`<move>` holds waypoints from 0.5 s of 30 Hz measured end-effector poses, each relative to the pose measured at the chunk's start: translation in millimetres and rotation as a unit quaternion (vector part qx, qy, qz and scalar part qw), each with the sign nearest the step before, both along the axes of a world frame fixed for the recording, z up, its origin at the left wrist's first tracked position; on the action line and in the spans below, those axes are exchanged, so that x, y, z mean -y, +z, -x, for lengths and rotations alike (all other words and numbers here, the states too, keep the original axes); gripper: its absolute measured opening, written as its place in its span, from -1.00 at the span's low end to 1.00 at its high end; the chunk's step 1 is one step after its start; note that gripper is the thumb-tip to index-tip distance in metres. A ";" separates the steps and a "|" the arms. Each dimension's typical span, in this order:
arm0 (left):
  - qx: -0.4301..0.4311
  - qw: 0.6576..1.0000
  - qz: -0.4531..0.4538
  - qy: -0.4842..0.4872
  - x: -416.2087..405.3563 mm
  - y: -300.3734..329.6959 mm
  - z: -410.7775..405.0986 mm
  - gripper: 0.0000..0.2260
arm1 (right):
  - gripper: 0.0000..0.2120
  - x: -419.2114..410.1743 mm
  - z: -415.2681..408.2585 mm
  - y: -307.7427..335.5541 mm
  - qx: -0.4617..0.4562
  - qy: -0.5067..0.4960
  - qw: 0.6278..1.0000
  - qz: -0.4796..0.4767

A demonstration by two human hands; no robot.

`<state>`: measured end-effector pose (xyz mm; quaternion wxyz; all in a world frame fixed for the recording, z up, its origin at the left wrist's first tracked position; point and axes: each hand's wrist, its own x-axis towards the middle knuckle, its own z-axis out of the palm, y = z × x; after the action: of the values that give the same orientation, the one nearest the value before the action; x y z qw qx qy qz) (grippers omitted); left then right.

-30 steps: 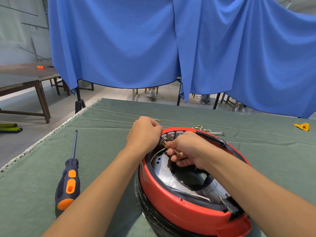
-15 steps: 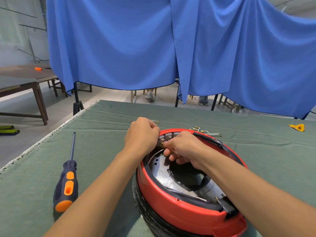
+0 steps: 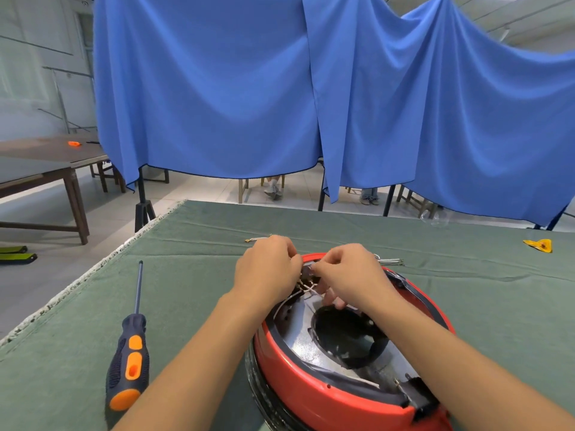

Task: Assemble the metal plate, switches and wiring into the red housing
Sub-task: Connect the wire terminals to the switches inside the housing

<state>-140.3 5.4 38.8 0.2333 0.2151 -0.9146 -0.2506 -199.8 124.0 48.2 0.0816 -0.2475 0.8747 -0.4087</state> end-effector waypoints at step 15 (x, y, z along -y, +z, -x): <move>0.032 0.992 0.098 -0.067 2.8 -4.4 5.0 -0.75 | -0.76 -54.9 132.9 -13.9 -0.087 -0.129 0.967 -0.203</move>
<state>-145.3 2.7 34.4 0.2068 0.1372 -0.9541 -0.1678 -332.8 178.9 34.3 0.0003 -0.1457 0.9675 -0.2069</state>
